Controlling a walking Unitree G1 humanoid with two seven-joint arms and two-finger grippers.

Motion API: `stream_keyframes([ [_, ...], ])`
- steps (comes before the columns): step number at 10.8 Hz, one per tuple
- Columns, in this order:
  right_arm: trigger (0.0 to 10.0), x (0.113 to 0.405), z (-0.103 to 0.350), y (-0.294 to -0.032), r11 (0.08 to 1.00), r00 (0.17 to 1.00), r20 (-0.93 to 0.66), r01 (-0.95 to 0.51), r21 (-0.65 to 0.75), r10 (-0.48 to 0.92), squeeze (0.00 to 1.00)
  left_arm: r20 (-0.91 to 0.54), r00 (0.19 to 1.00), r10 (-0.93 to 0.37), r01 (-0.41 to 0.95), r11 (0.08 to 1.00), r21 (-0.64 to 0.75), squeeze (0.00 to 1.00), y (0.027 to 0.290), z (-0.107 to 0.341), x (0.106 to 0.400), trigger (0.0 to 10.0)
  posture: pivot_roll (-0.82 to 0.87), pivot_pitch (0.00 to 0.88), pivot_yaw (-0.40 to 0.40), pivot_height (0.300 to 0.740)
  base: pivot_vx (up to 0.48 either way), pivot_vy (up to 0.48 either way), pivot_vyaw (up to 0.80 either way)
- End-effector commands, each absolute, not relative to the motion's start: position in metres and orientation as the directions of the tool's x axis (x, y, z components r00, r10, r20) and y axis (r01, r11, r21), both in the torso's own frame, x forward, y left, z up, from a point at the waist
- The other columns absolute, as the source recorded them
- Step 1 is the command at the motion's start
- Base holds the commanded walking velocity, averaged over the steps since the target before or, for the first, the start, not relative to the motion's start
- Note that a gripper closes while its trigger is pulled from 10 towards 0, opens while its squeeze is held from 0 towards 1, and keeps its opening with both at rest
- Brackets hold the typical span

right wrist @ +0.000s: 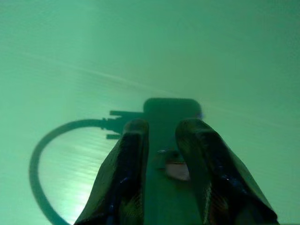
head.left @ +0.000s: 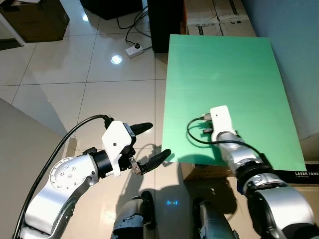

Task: Hang keys on a hook

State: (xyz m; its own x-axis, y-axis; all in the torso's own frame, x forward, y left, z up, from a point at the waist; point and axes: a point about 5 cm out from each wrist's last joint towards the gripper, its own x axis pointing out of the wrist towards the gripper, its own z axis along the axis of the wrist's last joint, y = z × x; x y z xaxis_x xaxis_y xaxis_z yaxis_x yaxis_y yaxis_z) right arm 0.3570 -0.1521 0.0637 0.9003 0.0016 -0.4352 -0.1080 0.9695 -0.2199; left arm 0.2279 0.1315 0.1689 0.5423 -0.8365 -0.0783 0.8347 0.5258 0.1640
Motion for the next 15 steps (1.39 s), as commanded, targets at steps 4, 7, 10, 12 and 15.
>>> stream_keyframes([
  [4, 10.0, 0.3535, 0.0576, -0.1501, 0.976, 0.888, -0.460, -0.088, -0.198, -0.014, 1.00, -0.087, 0.544, -0.834, 0.834, 0.527, 0.165, 0.00, 0.1356, 0.1679, 0.2267, 10.0, 0.12, 0.275, 0.092, 0.740, 0.000, 0.000, 0.00],
  [7, 10.0, 0.3526, 0.0559, -0.1523, 0.980, 0.883, -0.468, -0.060, -0.189, -0.036, 1.00, -0.087, 0.543, -0.835, 0.835, 0.526, 0.162, 0.00, 0.1355, 0.1678, 0.2259, 10.0, 0.12, 0.280, 0.091, 0.740, 0.000, 0.000, 0.00],
  [10, 10.0, 0.3511, 0.0533, -0.1496, 0.971, 0.875, -0.483, -0.090, -0.220, -0.028, 0.05, -0.087, 0.545, -0.834, 0.834, 0.527, 0.164, 0.00, 0.1358, 0.1681, 0.2262, 10.0, 0.12, 0.284, 0.090, 0.740, 0.000, 0.000, 0.00],
  [12, 10.0, 0.3500, 0.0513, -0.1480, 0.972, 0.868, -0.497, -0.099, -0.213, -0.020, 0.00, -0.085, 0.545, -0.834, 0.833, 0.528, 0.165, 0.00, 0.1353, 0.1685, 0.2262, 10.0, 0.13, 0.291, 0.091, 0.740, 0.000, 0.000, 0.00],
  [15, 10.0, 0.3504, 0.0517, -0.1498, 0.978, 0.866, -0.499, -0.076, -0.195, -0.032, 0.00, -0.088, 0.543, -0.835, 0.834, 0.525, 0.167, 0.00, 0.1364, 0.1699, 0.2249, 10.0, 0.14, 0.305, 0.096, 0.740, 0.000, 0.000, 0.00],
])
